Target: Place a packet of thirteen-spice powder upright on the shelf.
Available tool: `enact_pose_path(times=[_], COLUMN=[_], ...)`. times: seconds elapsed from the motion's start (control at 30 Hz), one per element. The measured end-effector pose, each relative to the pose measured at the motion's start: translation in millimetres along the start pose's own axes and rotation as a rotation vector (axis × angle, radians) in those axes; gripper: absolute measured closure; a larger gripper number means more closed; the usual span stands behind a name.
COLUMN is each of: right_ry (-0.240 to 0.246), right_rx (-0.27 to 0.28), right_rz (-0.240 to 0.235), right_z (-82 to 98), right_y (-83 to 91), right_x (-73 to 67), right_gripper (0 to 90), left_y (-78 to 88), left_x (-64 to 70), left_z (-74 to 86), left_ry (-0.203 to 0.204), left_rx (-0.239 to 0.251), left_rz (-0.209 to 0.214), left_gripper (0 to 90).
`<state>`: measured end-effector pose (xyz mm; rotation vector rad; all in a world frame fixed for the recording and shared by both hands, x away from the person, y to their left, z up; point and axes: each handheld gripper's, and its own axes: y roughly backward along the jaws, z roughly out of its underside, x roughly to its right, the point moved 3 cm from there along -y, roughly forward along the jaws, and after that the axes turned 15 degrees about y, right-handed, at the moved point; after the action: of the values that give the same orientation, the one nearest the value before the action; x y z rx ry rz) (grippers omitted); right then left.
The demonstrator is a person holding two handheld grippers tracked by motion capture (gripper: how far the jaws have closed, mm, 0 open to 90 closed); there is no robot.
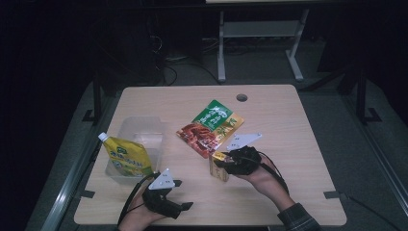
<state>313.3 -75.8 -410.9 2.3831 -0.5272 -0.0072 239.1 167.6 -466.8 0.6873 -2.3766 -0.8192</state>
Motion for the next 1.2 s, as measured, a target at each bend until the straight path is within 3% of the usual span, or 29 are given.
enact_pose_path(times=[0.17,0.5,0.73,0.87,1.2], right_ry=[0.012,0.057,0.064,0.115,0.172], right_rx=[0.019,0.029,0.061,0.077,0.091], right_rz=[-0.022,-0.054,-0.076,-0.097,-0.136], right_z=[-9.7,-32.1,-51.5,-65.0,-94.2], right_y=[-2.5,-14.8,-21.5,-27.0,-44.7], right_x=[3.7,15.2,24.7,28.5,33.6], right_gripper=[66.6,66.7,66.7,66.7,66.7], left_y=[2.6,-0.8,-3.6,-5.8,-7.0], left_x=[0.6,1.3,2.3,4.2,6.3], left_z=[-2.3,-2.3,-2.1,-1.7,-1.8], left_ry=[-0.008,-0.022,-0.028,-0.023,-0.029], left_rx=[0.017,0.008,0.003,-0.006,-0.006], left_rz=[0.005,0.011,0.020,0.025,0.031], left_gripper=[16.3,16.3,16.3,16.3,16.3])
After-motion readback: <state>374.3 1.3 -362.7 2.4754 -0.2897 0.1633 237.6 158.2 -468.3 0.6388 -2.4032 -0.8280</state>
